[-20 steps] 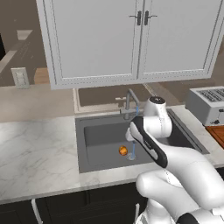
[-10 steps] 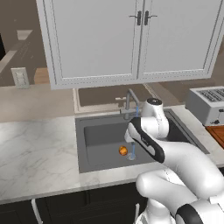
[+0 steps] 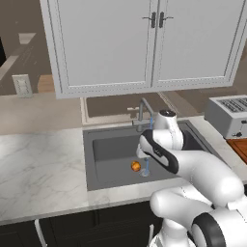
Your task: Pick the peach from the sink and place it on the cutting board to airdry. Then turn off the sink faucet.
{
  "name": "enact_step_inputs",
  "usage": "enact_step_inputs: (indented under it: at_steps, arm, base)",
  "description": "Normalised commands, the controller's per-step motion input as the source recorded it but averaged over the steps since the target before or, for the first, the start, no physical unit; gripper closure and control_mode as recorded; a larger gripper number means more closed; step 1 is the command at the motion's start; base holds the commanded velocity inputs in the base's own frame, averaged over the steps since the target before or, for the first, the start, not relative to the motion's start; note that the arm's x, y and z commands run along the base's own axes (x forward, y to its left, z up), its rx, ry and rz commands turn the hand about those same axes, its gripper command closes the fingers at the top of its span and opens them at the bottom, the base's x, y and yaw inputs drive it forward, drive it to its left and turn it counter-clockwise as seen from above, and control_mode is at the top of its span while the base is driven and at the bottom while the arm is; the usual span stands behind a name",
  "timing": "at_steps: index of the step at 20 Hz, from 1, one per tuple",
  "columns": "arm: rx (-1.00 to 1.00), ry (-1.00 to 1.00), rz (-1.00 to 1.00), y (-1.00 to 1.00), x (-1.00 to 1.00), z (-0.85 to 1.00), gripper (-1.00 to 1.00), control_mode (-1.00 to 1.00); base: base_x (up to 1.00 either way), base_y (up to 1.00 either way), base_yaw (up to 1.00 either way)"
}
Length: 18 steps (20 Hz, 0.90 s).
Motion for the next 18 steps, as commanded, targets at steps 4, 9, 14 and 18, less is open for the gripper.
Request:
enact_step_inputs:
  at_steps: [4, 9, 14, 18]
  arm:
    - [0.0, 0.01, 0.0, 0.0, 0.07, -0.13, -1.0, -1.0]
    - [0.0, 0.0, 0.0, 0.0, 0.05, -0.09, -1.0, -1.0]
    - [0.0, 0.0, 0.0, 0.0, 0.04, -0.08, -1.0, -1.0]
    - [0.0, 0.0, 0.0, 0.0, 0.03, -0.08, -1.0, -1.0]
  base:
    - [0.0, 0.0, 0.0]
    - [0.0, 0.0, 0.0]
    - [0.0, 0.0, 0.0]
    - [0.0, 0.0, 0.0]
